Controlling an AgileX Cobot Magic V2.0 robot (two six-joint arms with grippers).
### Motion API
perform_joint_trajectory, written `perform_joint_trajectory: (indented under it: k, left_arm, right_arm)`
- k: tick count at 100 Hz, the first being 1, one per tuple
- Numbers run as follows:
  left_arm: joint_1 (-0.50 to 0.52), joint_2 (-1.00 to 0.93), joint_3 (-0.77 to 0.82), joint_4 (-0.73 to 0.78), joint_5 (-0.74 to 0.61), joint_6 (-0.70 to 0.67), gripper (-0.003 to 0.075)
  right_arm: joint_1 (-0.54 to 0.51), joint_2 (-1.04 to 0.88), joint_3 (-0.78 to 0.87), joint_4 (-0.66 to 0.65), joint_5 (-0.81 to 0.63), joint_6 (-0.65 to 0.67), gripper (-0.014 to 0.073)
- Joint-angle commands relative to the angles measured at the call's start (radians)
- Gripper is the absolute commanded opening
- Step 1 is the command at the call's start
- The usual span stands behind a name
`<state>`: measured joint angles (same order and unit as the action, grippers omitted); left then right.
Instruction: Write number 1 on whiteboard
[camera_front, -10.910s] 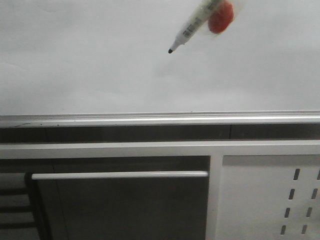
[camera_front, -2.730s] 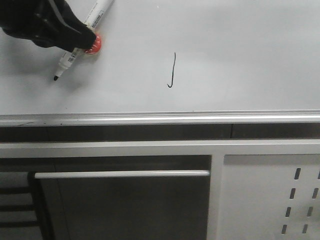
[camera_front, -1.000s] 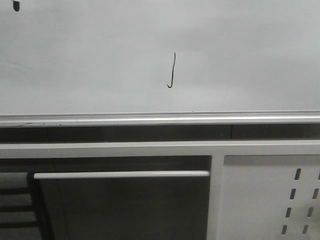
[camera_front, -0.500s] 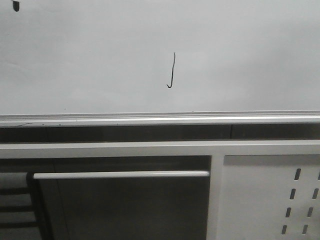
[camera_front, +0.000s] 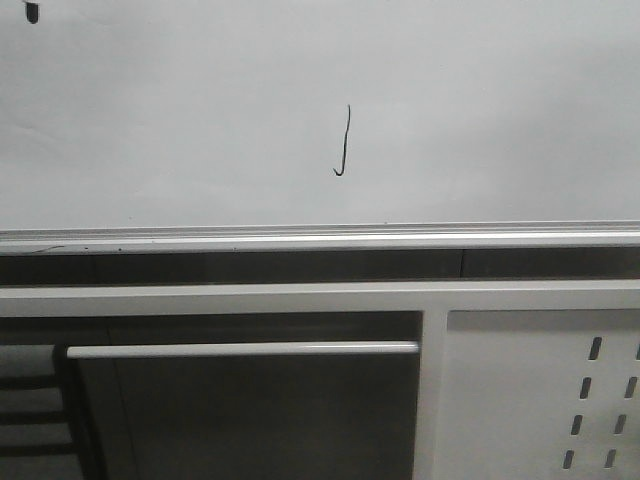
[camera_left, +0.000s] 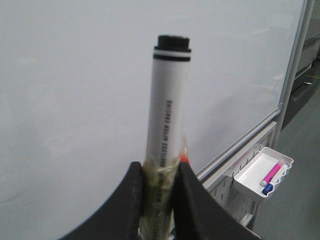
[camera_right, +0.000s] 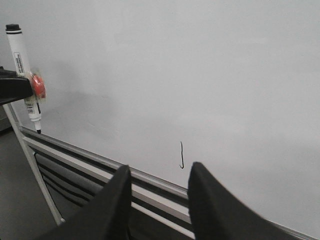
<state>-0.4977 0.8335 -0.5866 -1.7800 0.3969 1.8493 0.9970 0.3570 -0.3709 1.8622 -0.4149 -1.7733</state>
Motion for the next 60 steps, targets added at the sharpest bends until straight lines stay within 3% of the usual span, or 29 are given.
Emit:
perform_joint_trajectory:
  k: [1, 60]
  left_arm:
    - [0.001, -0.009, -0.026, -0.077, 0.032, -0.011, -0.0020]
    - [0.001, -0.009, -0.026, -0.078, 0.053, -0.011, -0.0020]
  right_arm:
    - [-0.002, 0.004, -0.026, -0.024, 0.025, -0.007, 0.0237]
    - [-0.002, 0.004, -0.026, -0.024, 0.025, -0.007, 0.0237]
